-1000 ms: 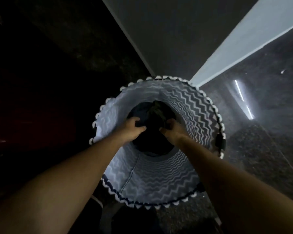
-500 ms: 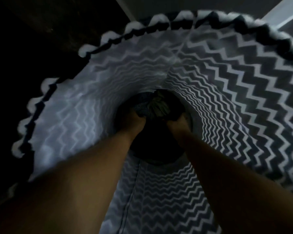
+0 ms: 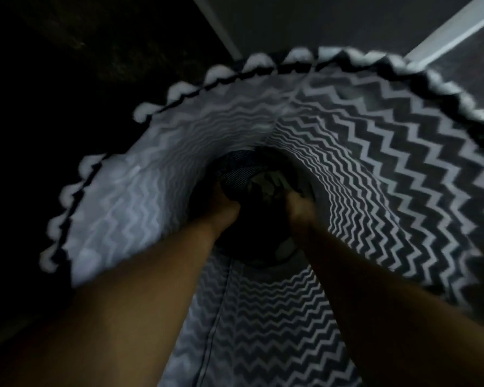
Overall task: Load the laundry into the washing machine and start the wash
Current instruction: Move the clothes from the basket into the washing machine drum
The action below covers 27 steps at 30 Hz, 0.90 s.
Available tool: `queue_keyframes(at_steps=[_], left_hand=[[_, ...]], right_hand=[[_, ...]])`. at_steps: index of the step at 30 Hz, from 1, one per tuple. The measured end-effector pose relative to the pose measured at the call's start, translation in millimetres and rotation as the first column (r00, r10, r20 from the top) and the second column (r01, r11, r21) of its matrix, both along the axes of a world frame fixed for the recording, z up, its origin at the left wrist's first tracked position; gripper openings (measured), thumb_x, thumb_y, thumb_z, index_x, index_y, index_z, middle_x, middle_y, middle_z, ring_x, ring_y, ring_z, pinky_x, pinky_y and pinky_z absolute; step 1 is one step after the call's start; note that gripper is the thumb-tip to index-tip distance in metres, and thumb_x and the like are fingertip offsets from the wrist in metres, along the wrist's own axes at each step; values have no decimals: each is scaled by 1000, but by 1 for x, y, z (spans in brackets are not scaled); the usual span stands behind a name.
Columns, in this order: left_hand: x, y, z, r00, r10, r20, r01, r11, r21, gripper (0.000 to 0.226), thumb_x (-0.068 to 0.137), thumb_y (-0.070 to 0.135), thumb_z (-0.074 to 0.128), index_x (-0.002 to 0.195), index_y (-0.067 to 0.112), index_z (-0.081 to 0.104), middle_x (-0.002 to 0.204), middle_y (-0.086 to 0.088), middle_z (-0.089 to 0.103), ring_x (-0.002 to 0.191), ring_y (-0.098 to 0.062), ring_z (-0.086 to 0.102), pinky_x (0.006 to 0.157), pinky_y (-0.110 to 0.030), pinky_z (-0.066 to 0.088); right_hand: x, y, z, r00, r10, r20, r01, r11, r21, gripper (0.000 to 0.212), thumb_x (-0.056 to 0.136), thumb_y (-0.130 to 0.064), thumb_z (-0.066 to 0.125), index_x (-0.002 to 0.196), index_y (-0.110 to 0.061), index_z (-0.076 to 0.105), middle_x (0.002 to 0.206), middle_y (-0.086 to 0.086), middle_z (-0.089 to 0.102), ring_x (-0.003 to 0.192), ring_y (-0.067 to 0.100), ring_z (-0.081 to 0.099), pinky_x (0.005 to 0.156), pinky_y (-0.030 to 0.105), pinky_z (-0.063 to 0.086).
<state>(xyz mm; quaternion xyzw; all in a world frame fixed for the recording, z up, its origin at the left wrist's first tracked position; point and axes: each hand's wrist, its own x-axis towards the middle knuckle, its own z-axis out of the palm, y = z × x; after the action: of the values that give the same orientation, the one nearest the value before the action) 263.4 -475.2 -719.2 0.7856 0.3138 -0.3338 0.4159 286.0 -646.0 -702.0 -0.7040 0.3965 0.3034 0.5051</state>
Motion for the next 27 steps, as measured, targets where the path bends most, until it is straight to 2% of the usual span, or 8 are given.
queue_keyframes(at_steps=[5, 7, 9, 13, 17, 21, 24, 27], left_hand=[[7, -3, 61, 986, -169, -12, 170, 983, 76, 85, 81, 46, 50, 158, 29, 20, 164, -5, 25, 149, -29, 27, 122, -45, 24], [9, -7, 95, 979, -191, 70, 190, 982, 18, 83, 84, 40, 60, 157, 28, 22, 163, -3, 27, 148, -25, 28, 121, -44, 26], [7, -8, 130, 977, -185, 105, 192, 980, -59, 94, 78, 32, 69, 157, 33, 18, 163, 0, 25, 149, -23, 25, 121, -43, 26], [3, -12, 201, 987, -162, 19, 163, 980, -117, 124, 54, 21, 92, 156, 30, 22, 159, 0, 32, 145, -22, 33, 116, -33, 35], [-6, -16, 300, 980, -181, 87, 193, 968, -161, 100, 67, 18, 91, 150, 24, 36, 140, 18, 37, 136, -9, 35, 101, -8, 22], [-20, -16, 395, 979, -100, 176, 137, 966, -217, 92, 68, 25, 89, 148, 19, 43, 148, -1, 50, 139, -25, 44, 114, -38, 37], [-33, -15, 472, 972, -75, 222, 115, 978, -174, 65, 76, 32, 81, 136, 19, 58, 130, 0, 63, 123, -24, 57, 102, -33, 47], [-49, -8, 524, 954, -20, 299, 84, 975, -204, 43, 71, 30, 77, 113, 30, 67, 110, 5, 71, 111, -19, 67, 95, -37, 55]], right_hand=[[6, 4, 74, 999, -44, 6, 42, 979, 202, 13, 91, -5, 60, 84, -1, 70, 70, 0, 61, 64, 7, 57, 58, 6, 44], [9, 5, 102, 998, -62, -25, 67, 955, 288, 19, 74, -18, 72, 86, -4, 76, 81, 6, 73, 79, 13, 69, 78, 20, 56], [12, 1, 123, 997, -79, -12, 78, 927, 367, 57, 45, -35, 81, 97, -12, 81, 105, 9, 78, 105, 31, 70, 100, 49, 55], [14, 12, 229, 986, -162, -36, 158, 845, 511, 39, 81, -21, 62, 114, -3, 75, 115, 19, 74, 105, 37, 70, 94, 46, 56], [13, 19, 330, 981, -155, 120, 57, 813, 579, 43, 83, -29, 67, 118, -5, 74, 119, 18, 73, 115, 36, 67, 98, 43, 55], [7, 13, 438, 950, -77, 302, -107, 830, 548, 43, 85, -34, 74, 111, 0, 74, 111, 21, 74, 105, 33, 72, 94, 42, 57], [-4, -1, 525, 905, -23, 425, -223, 826, 518, 19, 93, -19, 71, 96, -1, 68, 89, 14, 74, 81, 23, 72, 69, 28, 58], [-13, -13, 587, 830, 60, 555, -340, 843, 416, 29, 92, -20, 75, 99, 5, 64, 84, 12, 70, 77, 22, 67, 68, 29, 55]])
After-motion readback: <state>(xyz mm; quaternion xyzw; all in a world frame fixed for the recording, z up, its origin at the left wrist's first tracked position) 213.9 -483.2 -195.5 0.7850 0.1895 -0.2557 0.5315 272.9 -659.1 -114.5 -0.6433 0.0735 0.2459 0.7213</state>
